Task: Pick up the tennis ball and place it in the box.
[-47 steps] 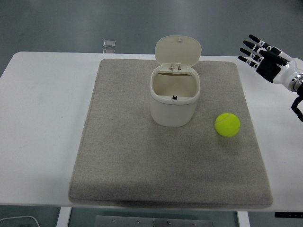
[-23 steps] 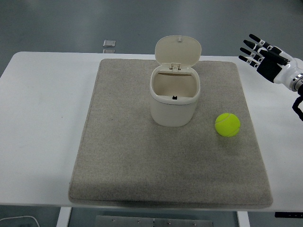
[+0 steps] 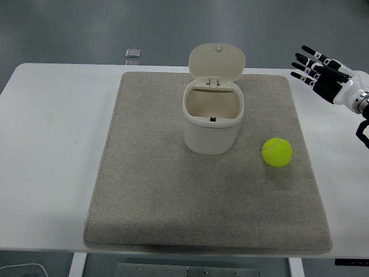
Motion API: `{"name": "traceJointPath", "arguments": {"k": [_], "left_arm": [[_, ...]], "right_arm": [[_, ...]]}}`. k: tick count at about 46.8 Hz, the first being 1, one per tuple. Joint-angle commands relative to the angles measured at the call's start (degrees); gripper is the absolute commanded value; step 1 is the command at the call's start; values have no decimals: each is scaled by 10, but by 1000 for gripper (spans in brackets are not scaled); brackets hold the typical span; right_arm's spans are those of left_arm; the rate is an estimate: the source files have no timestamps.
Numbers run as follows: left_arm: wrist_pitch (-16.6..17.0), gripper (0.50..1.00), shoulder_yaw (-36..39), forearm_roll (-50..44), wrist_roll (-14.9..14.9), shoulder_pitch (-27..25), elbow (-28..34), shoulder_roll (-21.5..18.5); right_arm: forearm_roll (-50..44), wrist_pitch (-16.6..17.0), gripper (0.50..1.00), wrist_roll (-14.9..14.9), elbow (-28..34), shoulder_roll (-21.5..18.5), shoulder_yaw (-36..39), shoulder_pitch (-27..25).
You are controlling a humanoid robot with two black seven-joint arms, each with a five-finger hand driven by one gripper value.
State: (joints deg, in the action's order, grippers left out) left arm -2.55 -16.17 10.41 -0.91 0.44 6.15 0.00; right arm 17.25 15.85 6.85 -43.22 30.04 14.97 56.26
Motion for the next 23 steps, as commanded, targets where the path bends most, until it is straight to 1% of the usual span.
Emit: {"name": "traceJointPath", "arguments": {"k": [1,13,23], "left_arm": [[0,992,0,1,0,0,0,0],[0,992,0,0,0,0,0,0],[0,992,0,0,0,0,0,0]], "right_arm": [[-6,2,921,1,0,-1,-1,-1],[-76,-2,921,4,0,-2,-1,0],[-145,1,921,4,2,5,-1,2]]}}
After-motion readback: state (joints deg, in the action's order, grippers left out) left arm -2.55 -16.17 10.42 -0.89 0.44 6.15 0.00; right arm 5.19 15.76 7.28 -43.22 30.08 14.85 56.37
